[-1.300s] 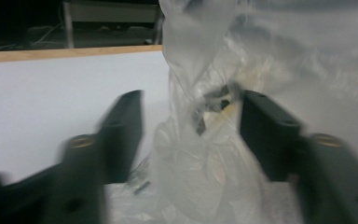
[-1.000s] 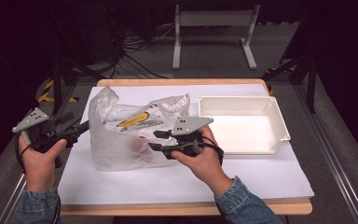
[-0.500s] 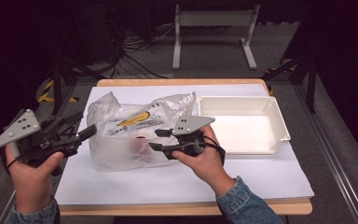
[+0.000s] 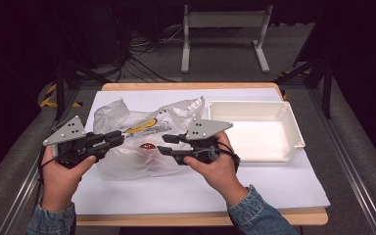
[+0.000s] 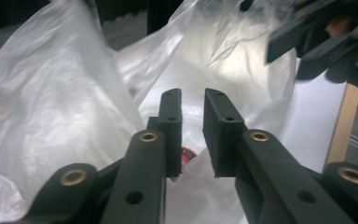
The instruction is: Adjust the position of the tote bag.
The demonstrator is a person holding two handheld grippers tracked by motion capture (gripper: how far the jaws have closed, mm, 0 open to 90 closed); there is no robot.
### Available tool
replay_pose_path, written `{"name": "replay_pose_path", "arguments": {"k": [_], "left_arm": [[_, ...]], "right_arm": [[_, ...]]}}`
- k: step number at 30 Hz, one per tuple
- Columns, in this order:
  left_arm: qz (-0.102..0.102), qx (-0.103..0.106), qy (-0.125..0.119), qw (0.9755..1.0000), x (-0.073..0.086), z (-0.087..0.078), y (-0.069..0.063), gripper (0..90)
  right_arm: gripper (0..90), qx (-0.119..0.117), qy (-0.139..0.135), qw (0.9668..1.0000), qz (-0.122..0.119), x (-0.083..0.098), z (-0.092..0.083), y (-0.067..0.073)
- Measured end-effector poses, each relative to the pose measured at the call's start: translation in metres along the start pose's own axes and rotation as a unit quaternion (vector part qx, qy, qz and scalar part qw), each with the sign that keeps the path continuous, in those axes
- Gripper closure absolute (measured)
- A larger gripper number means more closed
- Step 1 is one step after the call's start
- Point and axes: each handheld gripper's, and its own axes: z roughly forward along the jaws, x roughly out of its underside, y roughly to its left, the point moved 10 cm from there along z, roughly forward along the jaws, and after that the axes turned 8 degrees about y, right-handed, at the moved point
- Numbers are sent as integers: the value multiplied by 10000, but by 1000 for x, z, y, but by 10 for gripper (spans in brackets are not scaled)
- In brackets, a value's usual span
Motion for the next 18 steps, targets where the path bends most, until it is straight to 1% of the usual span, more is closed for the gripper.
{"name": "replay_pose_path", "arguments": {"k": [1,3,5,7,8,10,12,13,14,15,16,18], "left_arm": [[-65,-15,43,10000,2,1,2,816],[-107,-46,112,9999,5,3,4,838],[-152,5,205,9997,8,6,6,863],[-208,26,314,9993,13,10,7,887],[-208,15,368,9991,15,11,9,894],[-261,31,463,9986,20,14,10,899],[-302,59,573,9979,25,18,12,900],[-340,73,666,9972,29,21,13,900],[-335,64,725,9968,32,23,15,899],[-383,96,787,9961,35,25,15,895],[-431,123,831,9955,37,28,16,882],[-478,167,917,9945,41,32,17,852]], "right_arm": [[674,20,-40,10000,-7,-1,-1,1],[725,160,-118,9998,-33,-5,-2,1],[775,316,-94,9995,-8,-6,-1,-2],[827,494,27,9988,57,-5,2,-7],[838,594,100,9982,72,-3,3,-10],[843,759,256,9967,98,1,7,-17],[827,853,387,9954,185,6,11,-23],[800,876,511,9945,251,10,14,-27],[725,884,638,9935,319,16,18,-30],[642,879,680,9931,361,19,21,-33],[537,889,668,9931,383,22,24,-35],[359,985,632,9925,347,26,29,-40]]}}
